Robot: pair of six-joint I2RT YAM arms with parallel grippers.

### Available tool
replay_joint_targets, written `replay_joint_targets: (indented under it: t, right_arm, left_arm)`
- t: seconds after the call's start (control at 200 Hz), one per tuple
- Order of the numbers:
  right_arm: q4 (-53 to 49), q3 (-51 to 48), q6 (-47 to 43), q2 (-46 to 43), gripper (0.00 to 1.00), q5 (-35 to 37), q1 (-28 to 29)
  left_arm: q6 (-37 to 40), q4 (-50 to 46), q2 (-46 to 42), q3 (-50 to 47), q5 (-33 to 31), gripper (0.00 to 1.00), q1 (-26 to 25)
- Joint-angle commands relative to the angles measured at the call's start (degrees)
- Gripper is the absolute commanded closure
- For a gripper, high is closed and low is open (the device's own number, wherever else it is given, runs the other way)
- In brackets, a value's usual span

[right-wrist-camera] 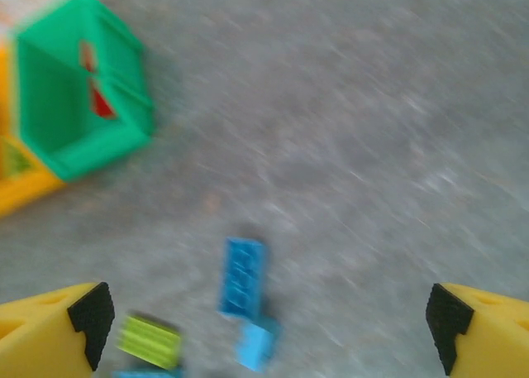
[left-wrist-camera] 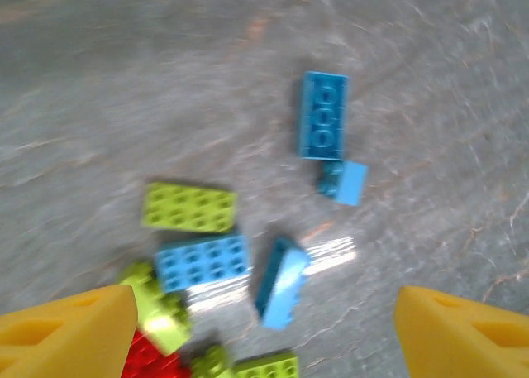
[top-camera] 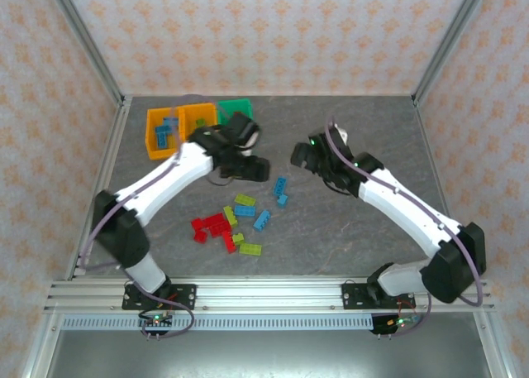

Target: Sort the legos into containers by color

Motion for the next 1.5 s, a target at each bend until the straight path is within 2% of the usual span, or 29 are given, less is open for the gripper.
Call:
replay_joint_targets:
  t: [0.0, 0.085, 0.245, 0.51, 0.571, 0.681, 0.726, 0.851, 1.006, 1.131, 1.226, 1.371, 1.436, 1.496]
  right_arm:
    - [-7.0, -4.8, 4.1, -7.7, 0.01, 8.6, 0.0]
    - [-9.4, -6.8, 3.2, -11.6, 0.01, 11.1, 0.0]
    - [-13.9, -7.2, 1.8, -15.0, 0.01, 13.0, 0.1]
    - [-15.9, -9.6, 1.5, -20.0, 0.01, 13.7, 0.0]
    - [-15.8, -9.8, 1.2, -20.6, 0.01, 13.8, 0.0]
    - [-15.6, -9.7, 0.0, -20.9, 0.01, 12.9, 0.0]
    - [-14.8, -9.7, -1.2, -21.0, 0.01, 11.6, 0.0]
    - [-13.1, -9.3, -3.7, -20.8, 0.01, 8.5, 0.0]
    - [-12.3, -9.0, -5.3, -19.9, 0.01, 7.5, 0.0]
    - [-11.6, -8.5, -6.0, -18.6, 0.01, 6.9, 0.0]
    - [-11.5, -8.0, -6.6, -17.8, 0.01, 7.0, 0.0]
    - [-11.0, -7.7, -7.8, -17.1, 0.01, 6.0, 0.0]
    - [-9.5, -8.0, -9.9, -17.2, 0.01, 3.0, 0.0]
    - [-6.5, -8.8, -13.6, -17.7, 0.01, -3.4, 0.0]
  left_arm:
    - [-1.0, 0.0, 9.3, 7.8, -2.2, 0.19, -5.4]
    - [-1.1, -0.7, 17.0, 12.9, -5.1, 0.19, -7.6]
    - [-2.4, -1.8, 26.0, 18.7, -10.0, 0.23, -7.8]
    - [-1.8, -2.9, 31.5, 22.5, -15.5, 0.34, -7.1]
    - [-1.9, -3.1, 32.4, 22.5, -15.5, 0.38, -6.6]
    - [-2.4, -2.1, 33.4, 21.7, -14.4, 0.55, -5.8]
    - [-2.4, -1.3, 33.6, 21.7, -13.4, 0.59, -5.7]
    - [-2.2, -1.6, 35.1, 23.0, -11.9, 0.57, -5.6]
    - [-2.4, -0.4, 35.7, 22.0, -9.9, 0.39, -5.6]
    - [-2.5, 0.1, 36.6, 21.5, -9.3, 0.39, -5.6]
    - [-2.8, 0.3, 37.5, 21.6, -9.1, 0.49, -5.6]
    - [-3.2, 1.0, 37.8, 21.8, -8.7, 0.7, -5.6]
    - [-3.7, 1.2, 37.3, 21.9, -8.0, 0.8, -5.3]
    - [-4.1, 1.7, 35.7, 21.4, -7.5, 0.85, -4.6]
